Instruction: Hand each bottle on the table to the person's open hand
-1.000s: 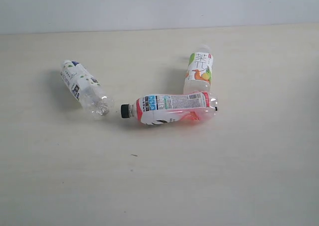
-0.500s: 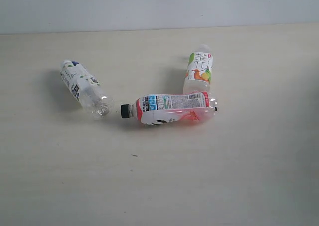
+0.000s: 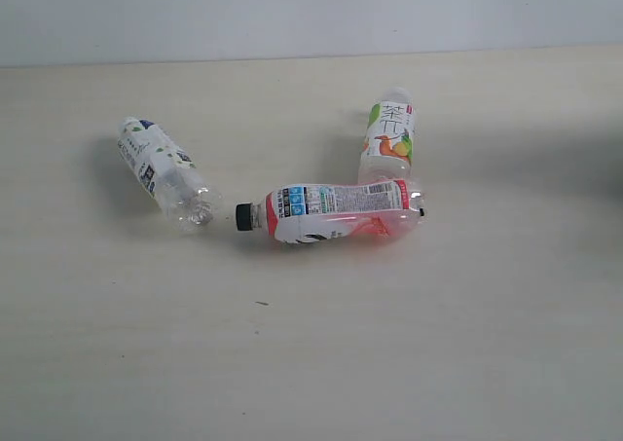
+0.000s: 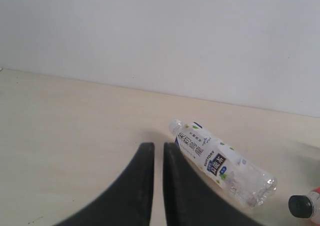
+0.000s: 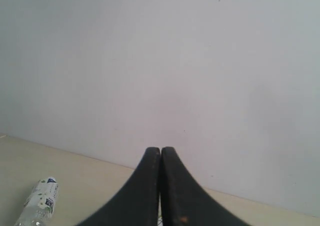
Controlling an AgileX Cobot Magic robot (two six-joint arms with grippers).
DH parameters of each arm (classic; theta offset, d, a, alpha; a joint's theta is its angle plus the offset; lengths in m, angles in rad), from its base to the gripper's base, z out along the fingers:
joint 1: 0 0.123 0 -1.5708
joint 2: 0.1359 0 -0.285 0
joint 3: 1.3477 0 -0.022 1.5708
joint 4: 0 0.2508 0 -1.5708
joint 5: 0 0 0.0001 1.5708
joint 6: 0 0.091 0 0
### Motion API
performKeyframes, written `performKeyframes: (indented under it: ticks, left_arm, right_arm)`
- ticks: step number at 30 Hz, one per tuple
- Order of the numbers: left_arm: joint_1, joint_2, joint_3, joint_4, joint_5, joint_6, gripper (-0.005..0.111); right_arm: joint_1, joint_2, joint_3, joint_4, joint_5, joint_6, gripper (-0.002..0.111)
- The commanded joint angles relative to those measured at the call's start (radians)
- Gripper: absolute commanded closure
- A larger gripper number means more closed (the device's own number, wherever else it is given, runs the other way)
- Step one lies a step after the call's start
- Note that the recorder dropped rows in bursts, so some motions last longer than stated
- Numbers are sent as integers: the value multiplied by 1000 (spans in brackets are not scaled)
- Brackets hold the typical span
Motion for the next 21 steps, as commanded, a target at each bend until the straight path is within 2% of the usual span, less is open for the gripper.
performKeyframes:
  ticks: [1, 14, 21]
  left_arm:
    - [-19, -6, 1, 0, 1, 1, 97]
    - [-19, -6, 1, 0, 1, 1, 97]
    - [-19, -6, 1, 0, 1, 1, 97]
  right_arm:
    - [3, -3, 7, -8, -1, 6, 108]
    - [3, -3, 7, 34, -74, 12, 108]
    - [3, -3, 7, 34, -49, 12, 108]
